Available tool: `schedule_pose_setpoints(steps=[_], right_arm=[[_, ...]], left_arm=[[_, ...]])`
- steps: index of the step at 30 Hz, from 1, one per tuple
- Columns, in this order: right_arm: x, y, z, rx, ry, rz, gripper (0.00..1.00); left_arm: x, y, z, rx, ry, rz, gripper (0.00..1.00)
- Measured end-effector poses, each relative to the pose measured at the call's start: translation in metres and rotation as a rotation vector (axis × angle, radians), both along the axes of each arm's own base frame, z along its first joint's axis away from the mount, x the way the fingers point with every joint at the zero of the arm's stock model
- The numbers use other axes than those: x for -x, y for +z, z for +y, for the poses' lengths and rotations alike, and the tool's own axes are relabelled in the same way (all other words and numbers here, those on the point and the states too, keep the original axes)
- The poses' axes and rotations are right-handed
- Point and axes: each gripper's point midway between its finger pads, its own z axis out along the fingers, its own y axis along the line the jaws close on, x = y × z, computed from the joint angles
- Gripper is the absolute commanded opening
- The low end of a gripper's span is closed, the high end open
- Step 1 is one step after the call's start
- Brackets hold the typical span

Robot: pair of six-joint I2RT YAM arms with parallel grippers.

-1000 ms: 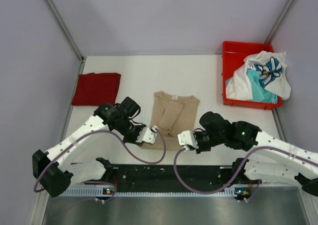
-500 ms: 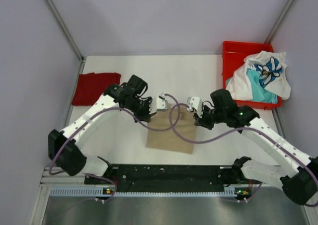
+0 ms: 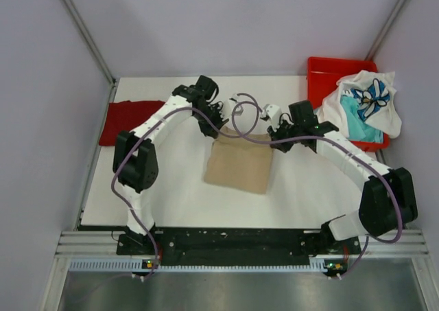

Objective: Fold and stack the t-shirts
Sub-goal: Fold the long partially folded tshirt into a neat square

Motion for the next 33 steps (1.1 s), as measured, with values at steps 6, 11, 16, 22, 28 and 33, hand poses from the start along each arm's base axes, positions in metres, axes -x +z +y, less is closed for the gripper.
schedule_pose_setpoints(steps=[6, 11, 16, 22, 28, 33], right_arm=[[-0.029, -0.02, -0.007, 0.002, -0.07, 0.034, 0.0], [-0.06, -0.047, -0.01, 0.039, -0.116, 0.064, 0.04], [-0.09, -0.07, -0.01, 0.077, -0.171, 0.078, 0.21], [-0.131, -0.072, -0.015, 0.095, -0.309, 0.042, 0.31], [-0.163, -0.045, -0.021, 0.048, -0.481, 0.01, 0.49], [-0.134, -0.036, -0.021, -0.031, -0.584, 0.11, 0.65]], left_arm=[[-0.034, -0.028, -0.01, -0.023, 0.043, 0.004, 0.04], [-0.061, -0.049, -0.017, -0.035, 0.105, -0.001, 0.13], [-0.085, -0.071, -0.015, -0.044, 0.204, -0.005, 0.29], [-0.123, -0.078, -0.007, -0.043, 0.356, -0.07, 0.42], [-0.168, -0.049, 0.013, 0.04, 0.544, -0.143, 0.52], [-0.143, -0.046, 0.032, 0.134, 0.646, -0.026, 0.7]])
